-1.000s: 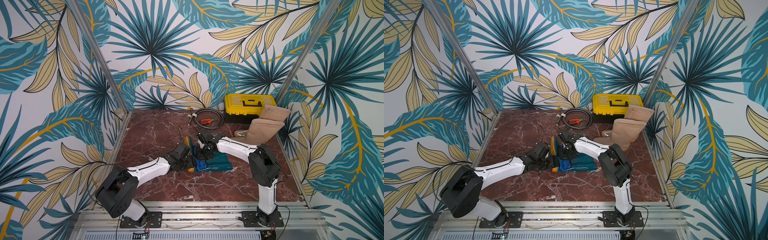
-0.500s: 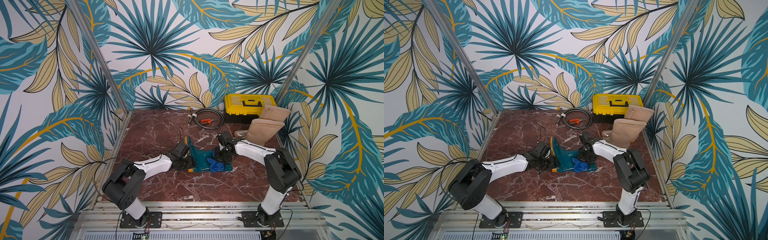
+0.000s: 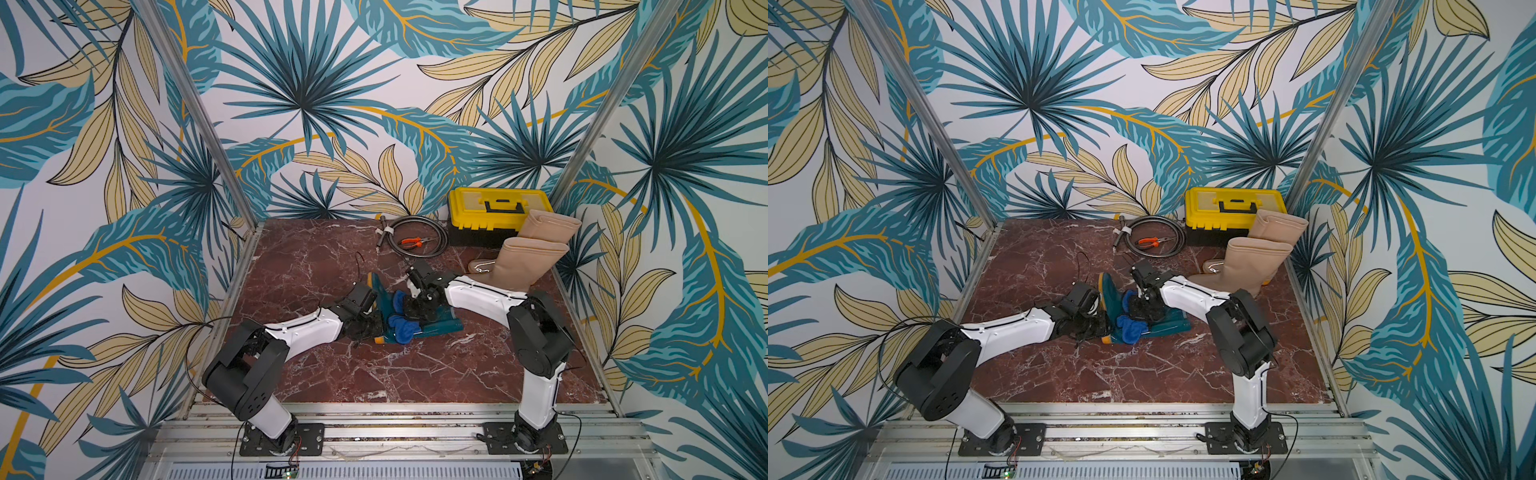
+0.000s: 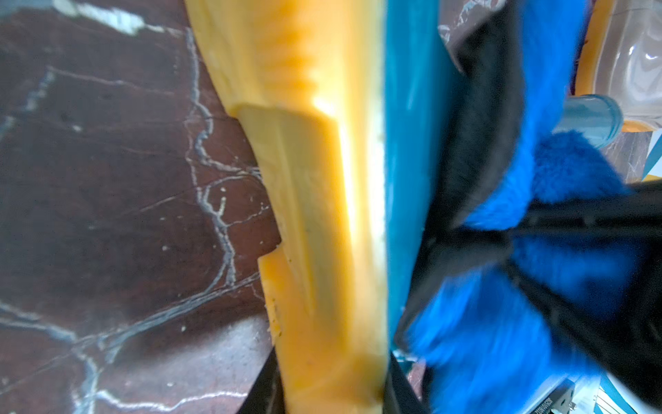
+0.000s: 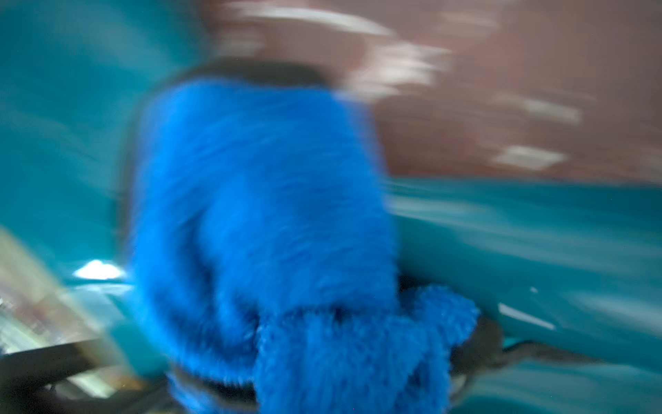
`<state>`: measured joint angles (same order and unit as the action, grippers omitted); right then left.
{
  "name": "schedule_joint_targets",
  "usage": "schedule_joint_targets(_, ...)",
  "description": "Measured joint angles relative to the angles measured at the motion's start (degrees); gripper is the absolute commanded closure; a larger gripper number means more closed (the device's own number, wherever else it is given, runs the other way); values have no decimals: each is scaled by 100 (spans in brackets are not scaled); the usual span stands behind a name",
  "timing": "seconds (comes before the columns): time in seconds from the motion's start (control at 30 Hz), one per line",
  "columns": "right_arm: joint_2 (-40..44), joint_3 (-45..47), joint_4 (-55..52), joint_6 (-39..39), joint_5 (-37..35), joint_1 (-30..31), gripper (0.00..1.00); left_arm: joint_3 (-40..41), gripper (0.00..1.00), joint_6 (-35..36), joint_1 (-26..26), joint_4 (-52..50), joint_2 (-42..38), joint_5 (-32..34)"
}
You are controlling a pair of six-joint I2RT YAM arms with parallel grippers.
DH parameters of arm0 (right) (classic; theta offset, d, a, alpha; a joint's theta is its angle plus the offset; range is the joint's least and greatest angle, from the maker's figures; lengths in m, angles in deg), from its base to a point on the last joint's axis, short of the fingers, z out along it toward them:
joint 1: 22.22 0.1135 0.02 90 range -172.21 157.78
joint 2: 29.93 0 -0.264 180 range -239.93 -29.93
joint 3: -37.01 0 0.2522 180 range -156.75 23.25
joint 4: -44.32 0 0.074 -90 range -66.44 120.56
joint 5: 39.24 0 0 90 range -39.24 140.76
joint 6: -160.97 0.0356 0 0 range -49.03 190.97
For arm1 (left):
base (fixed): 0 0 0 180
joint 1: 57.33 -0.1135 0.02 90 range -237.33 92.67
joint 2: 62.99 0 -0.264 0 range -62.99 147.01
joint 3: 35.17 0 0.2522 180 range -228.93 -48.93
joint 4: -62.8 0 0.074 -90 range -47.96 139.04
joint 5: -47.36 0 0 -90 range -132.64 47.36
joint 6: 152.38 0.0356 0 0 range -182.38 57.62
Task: Wipe the rubber boots with a cloth
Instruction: Wipe the dirt off the rubber boot.
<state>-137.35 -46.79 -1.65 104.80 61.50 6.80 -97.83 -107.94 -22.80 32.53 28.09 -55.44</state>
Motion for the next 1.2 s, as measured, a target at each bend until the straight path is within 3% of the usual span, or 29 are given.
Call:
schedule_joint_targets(0.1, 372, 496, -46, -26, -42, -702, 100, -13, 78, 2, -2, -2, 17, -20)
schedule_joint_targets(0.2, 494, 525, -201, -20, -240, -817, 100, -13, 78, 2, -2, -4, 17, -26)
schedule_joint_targets(0.4, 179, -330, -461, 33, -402, 109, 100, -13, 79, -26, -9, -7, 17, -26)
schedule_joint_targets(0.63, -160, -1080, -96, 133, 155, 992, 100, -13, 79, -52, -9, -9, 15, -24)
schedule_joint_targets(0.77, -98, -470, -9, 107, 278, 603, 100, -13, 79, -50, -9, -9, 15, -26)
schedule_joint_targets(0.9, 446, 704, 275, 98, 557, -479, 100, -13, 79, -44, -7, -2, 15, -37)
schedule_joint_targets(0.97, 844, 1051, 173, 50, 415, -903, 100, -17, 73, -24, -9, -7, 15, -52)
schedule_joint_targets(1.03, 1143, 1198, 15, 22, 299, -1023, 100, -31, 60, 20, -13, -31, 17, -57)
schedule_joint_targets(1.1, 1318, 1224, -59, 20, 251, -940, 100, -46, 48, 68, -11, -28, 13, -144)
schedule_joint_targets(1.2, 1453, 1143, -127, -7, 107, -535, 100, -109, 44, 101, -7, -39, -44, -184)
